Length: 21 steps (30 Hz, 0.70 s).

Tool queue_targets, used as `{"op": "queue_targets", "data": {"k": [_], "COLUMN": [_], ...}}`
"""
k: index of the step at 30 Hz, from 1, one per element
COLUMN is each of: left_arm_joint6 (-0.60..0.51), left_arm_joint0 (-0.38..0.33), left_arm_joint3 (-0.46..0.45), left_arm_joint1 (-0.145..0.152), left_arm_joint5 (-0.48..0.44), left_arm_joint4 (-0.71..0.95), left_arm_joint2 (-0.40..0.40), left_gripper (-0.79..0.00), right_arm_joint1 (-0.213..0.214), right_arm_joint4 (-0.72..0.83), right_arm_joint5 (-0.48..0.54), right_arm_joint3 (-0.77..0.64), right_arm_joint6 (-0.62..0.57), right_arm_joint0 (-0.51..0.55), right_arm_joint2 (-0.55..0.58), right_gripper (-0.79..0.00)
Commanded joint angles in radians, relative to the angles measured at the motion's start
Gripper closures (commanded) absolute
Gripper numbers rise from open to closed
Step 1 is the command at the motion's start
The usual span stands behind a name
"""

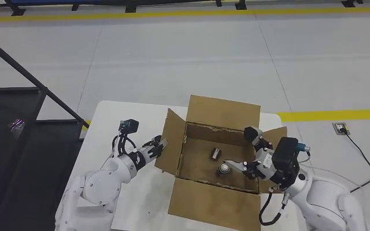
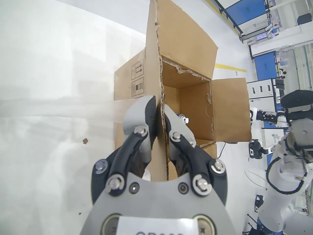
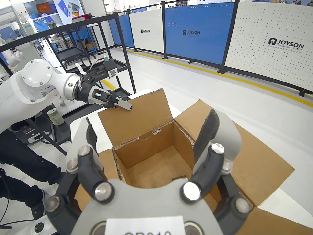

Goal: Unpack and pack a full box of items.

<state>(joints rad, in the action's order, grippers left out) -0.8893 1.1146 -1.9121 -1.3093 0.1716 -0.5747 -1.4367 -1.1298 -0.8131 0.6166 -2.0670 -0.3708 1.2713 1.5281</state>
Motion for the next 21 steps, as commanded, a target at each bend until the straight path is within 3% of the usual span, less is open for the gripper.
{"op": "queue_targets", "data": {"k": [1,11,21], "left_arm_joint6": [0.002,-0.005,0.000], "left_arm_joint0": [0.007,0.092,0.194], "left_arm_joint3": [-0.004,-0.063,-0.116], "left_arm_joint1": [0.002,0.022,0.041], "left_arm_joint5": [0.006,-0.012,-0.028], "left_arm_joint4": [0.002,0.029,0.056], "left_arm_joint2": [-0.007,-0.089,-0.194], "left_gripper": [0.000,0.000,0.000], "right_arm_joint1": [0.002,0.011,0.012], "right_arm_joint4": [-0.002,0.001,-0.021], "right_arm_joint5": [0.006,0.030,0.044], "right_arm_joint3": [-0.001,0.000,-0.016], "right_arm_joint6": [-0.013,-0.128,-0.141], "right_arm_joint0": [-0.005,-0.085,-0.083], "right_arm_joint2": [-0.006,-0.066,-0.082], "right_gripper": [-0.785,-0.785,-0.785]}}
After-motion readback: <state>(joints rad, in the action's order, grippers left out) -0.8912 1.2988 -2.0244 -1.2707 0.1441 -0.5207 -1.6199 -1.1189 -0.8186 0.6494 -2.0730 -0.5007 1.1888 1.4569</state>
